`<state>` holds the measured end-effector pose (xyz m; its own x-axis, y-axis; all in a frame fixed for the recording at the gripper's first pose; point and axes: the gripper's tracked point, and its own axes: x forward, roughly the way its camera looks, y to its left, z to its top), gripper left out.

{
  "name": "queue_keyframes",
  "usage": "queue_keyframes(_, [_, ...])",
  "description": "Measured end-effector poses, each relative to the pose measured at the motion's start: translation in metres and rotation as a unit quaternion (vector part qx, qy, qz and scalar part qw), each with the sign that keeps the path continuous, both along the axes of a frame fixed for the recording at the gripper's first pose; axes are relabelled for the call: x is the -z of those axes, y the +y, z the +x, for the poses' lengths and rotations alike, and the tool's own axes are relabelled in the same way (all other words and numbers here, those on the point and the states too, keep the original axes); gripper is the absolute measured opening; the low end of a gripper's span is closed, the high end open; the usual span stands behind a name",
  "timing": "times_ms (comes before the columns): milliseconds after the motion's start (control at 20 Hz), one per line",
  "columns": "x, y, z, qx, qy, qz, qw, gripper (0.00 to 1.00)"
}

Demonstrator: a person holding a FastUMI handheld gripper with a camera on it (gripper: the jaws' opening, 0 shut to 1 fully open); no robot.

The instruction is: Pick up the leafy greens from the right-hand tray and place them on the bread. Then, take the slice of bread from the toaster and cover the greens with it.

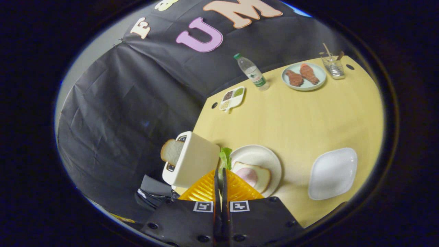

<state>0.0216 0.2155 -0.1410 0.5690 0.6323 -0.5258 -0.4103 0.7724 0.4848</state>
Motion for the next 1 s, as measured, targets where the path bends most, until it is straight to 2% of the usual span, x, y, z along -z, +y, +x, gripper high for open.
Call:
queue_keyframes(200, [0.012, 0.038, 0.009, 0.022, 0.043, 0.065, 0.997, 0.04])
queue_keyframes(400, [0.063, 0.032, 0.020, 0.088, 0.113, 0.084, 0.986, 0.04])
queue_keyframes(650, [0.113, 0.001, 0.023, 0.151, 0.136, 0.043, 0.978, 0.04])
queue_keyframes(900, [0.131, -0.031, 0.031, 0.195, 0.109, -0.021, 0.974, 0.04])
queue_keyframes(1000, [0.137, -0.040, 0.032, 0.201, 0.098, -0.053, 0.973, 0.04])
